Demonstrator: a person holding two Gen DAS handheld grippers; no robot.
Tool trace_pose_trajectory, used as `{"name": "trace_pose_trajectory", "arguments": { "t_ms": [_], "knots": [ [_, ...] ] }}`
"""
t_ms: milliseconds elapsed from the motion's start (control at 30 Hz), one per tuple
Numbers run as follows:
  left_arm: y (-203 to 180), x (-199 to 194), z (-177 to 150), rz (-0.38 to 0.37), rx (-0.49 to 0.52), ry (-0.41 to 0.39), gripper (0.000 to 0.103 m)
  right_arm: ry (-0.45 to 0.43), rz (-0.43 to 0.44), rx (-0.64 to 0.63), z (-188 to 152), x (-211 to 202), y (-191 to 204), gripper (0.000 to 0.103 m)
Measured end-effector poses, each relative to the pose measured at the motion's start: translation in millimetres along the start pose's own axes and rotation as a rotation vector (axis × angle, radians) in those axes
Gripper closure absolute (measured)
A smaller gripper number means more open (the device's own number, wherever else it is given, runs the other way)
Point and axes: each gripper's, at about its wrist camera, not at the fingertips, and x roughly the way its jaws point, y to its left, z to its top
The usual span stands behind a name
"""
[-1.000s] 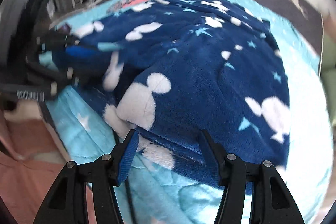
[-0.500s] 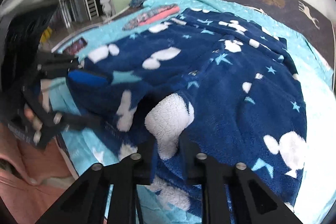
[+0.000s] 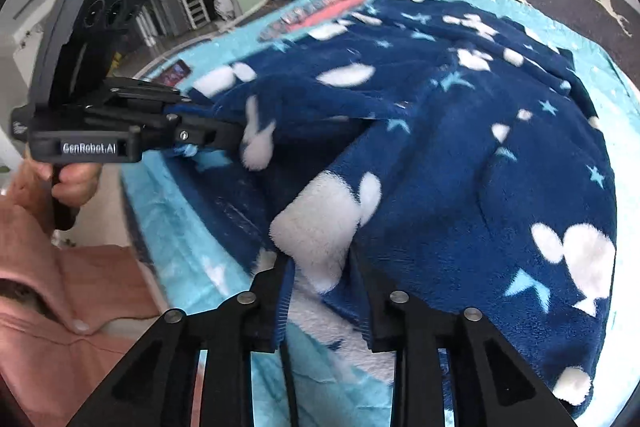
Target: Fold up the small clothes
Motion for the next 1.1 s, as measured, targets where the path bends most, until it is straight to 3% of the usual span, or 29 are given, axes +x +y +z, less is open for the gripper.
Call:
{"name": "trace_pose_trajectory", "arguments": {
  "t_ms": [100,267,400,433,600,667,700,733,767,867,933,1000,1100],
  "knots": [
    [-8,0,8,-0.030,0.018,-0.016,0.087,-0.085,0.144,0.064,8,-17,-8,0.063],
    [-16,8,10,-0.040,0.055,0.004,0.087,-0.096,0.188,0.134,16,-11,-16,0.063],
    [-15,10,5,-0.034,0.074,0.026,0.086,-0.142,0.386,0.269,20,-9,-36,0.062],
    [-14,10,4,-0.036,0.072,0.028,0.086,-0.150,0.416,0.310,22,-7,-43,0.057],
    [-11,8,1,-0.053,0.058,0.016,0.086,-0.082,0.441,0.412,35,21,-57,0.053],
    [-13,9,0,-0.054,0.066,0.022,0.084,-0.042,0.522,0.473,39,38,-59,0.059],
    [-14,9,-1,-0.054,0.067,0.028,0.081,-0.035,0.542,0.502,39,42,-61,0.072],
    [-15,8,-2,-0.051,0.066,0.033,0.078,-0.032,0.541,0.513,41,43,-61,0.096],
    [-15,3,-3,-0.053,0.061,0.036,0.076,-0.041,0.512,0.520,43,39,-60,0.097],
    [-10,-20,-5,-0.088,0.043,0.002,0.055,-0.094,0.413,0.462,46,3,-52,0.097],
    [-1,-39,-6,-0.065,0.029,-0.057,0.041,-0.084,0.295,0.408,41,-19,-47,0.097],
    [16,-48,-8,-0.002,-0.008,-0.086,0.040,-0.024,0.200,0.417,30,-14,-53,0.097],
    [43,-47,-17,0.097,-0.112,-0.042,0.040,0.086,0.170,0.512,8,18,-69,0.097]
  ]
}}
